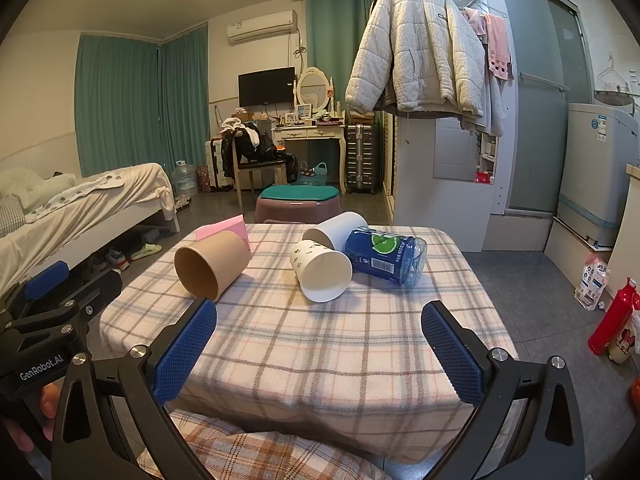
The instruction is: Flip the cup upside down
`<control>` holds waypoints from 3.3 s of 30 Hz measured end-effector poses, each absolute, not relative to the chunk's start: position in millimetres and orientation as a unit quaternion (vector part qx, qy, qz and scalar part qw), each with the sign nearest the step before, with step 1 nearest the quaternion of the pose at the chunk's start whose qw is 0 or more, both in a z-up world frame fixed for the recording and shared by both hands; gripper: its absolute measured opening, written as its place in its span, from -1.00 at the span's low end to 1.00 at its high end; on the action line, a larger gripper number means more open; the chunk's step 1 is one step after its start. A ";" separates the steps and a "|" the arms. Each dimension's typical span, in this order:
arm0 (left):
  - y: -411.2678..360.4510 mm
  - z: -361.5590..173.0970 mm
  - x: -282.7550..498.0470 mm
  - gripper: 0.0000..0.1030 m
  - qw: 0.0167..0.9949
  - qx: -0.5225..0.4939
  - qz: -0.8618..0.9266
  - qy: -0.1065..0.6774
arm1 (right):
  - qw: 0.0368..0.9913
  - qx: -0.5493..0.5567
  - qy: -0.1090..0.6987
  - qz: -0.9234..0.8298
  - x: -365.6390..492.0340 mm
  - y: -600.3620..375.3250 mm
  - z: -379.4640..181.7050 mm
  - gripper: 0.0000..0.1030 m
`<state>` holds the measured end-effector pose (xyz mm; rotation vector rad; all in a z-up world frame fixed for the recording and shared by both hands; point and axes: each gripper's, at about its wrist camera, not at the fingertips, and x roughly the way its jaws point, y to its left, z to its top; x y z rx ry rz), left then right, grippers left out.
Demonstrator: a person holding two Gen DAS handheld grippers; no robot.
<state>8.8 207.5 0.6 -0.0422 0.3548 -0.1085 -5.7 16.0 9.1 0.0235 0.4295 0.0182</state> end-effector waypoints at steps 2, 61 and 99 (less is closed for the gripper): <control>207.1 0.2 8.8 1.00 0.983 -0.020 -0.054 0.176 | 0.977 0.012 0.213 0.009 -5.6 15.8 8.8 1.00; 109.3 -18.6 128.1 1.00 0.963 0.003 -0.025 0.269 | 0.922 -0.149 0.332 0.131 171.4 -106.9 -24.5 1.00; 109.3 -22.2 124.6 1.00 0.965 0.002 -0.029 0.260 | 0.914 -0.052 0.398 0.054 141.5 -84.1 -42.0 0.58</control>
